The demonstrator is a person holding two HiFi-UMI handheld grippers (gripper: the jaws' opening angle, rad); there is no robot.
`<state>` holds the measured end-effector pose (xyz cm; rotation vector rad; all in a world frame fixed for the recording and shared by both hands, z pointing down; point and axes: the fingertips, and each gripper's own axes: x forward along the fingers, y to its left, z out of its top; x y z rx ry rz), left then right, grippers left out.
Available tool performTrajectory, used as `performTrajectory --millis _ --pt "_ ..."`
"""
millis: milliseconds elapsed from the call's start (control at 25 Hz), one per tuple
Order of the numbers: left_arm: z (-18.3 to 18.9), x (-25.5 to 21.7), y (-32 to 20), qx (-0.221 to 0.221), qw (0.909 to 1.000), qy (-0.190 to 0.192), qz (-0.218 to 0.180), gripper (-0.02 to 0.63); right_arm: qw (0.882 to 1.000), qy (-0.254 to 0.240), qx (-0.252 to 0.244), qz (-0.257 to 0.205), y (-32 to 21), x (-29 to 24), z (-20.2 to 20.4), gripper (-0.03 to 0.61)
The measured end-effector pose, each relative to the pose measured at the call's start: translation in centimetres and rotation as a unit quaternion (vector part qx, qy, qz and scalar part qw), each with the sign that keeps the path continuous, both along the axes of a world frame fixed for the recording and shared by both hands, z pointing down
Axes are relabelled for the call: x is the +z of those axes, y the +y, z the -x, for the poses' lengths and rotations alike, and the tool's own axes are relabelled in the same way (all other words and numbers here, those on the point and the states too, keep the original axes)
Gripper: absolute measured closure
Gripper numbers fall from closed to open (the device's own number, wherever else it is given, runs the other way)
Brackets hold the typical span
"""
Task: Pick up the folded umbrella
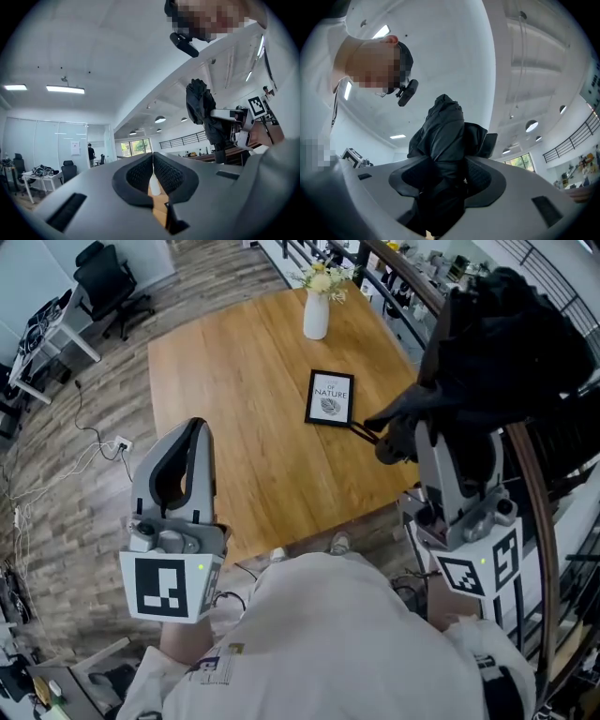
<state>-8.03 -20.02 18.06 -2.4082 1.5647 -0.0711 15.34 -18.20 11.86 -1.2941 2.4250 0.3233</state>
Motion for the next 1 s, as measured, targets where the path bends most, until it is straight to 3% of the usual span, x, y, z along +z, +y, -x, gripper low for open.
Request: performTrajectory --millis 320,520,640,800,1000 --pt "-1.8 1.6 0.3 0.014 0.9999 -0.004 -0.001 0.594 1.000 0.023 0.011 0.010 1.4 2.8 -1.0 0.327" --pt "-2.9 4.0 0.1 0.016 0.9987 -0.002 0.048 0.594 0.999 0.022 0.027 0.035 1.5 5.2 -1.8 0.327" --pt "-3.2 5.1 -0.2 0.022 0.9987 0.007 0.044 0.594 0.998 0.018 0.031 0.053 1.1 6.7 -2.3 0.327" --pt "-4.0 6.4 -0.2 0.023 0.9969 0.002 0.076 0.594 0.996 0.016 0.039 0.078 0.7 8.2 -2.9 0.327" --pt "-4.4 5.8 -0.3 0.037 0.9972 -0.003 0.065 0.594 0.995 0.009 0.045 0.085 0.9 8.3 -3.5 0.327"
